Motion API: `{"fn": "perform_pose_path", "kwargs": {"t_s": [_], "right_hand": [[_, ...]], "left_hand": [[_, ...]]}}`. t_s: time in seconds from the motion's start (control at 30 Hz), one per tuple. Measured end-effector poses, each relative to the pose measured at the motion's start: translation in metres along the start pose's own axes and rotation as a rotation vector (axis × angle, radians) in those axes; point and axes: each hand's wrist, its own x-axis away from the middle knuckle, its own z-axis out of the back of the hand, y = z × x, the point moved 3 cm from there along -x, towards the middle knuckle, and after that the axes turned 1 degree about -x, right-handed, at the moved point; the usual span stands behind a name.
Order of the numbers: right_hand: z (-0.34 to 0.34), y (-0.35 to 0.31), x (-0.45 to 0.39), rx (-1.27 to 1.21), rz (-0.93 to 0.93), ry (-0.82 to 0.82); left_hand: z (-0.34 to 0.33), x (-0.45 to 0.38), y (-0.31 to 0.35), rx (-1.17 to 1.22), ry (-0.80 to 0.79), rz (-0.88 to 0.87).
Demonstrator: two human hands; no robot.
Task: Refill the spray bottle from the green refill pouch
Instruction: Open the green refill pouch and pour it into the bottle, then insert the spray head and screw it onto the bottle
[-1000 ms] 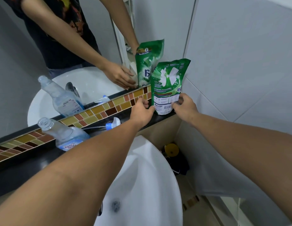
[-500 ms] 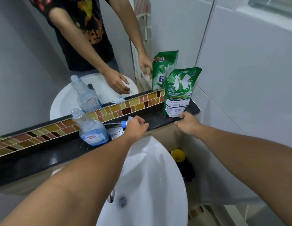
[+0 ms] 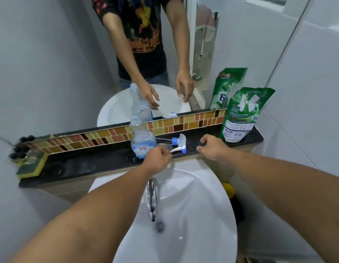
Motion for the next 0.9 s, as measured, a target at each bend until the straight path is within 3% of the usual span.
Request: {"fn": "perform_pose_path", "kwargs": {"t_s": [0.37,0.63,0.7,0.9], "right_hand": [[-0.034,-0.064,-0.008,0.035,0.076,-0.026],[-0.031,-0.055,-0.009,0.181,0.037,0.019],[-0.071,-0.091,-0.045,0.234,0.085,-0.03],[-0.06,-0.09,-0.048,0.317,0.13,0.043]], "left_hand": [[0.066,0.021,-0.072,-0.019,0.095,0.127],[0.08,0.023,-0.063,0.016,0.149,0.065],[0.108,0.004,-0.093,0.101,0.196,0.114],[0.114,0.001,-0.045,0.222,0.274,-0.121]]}}
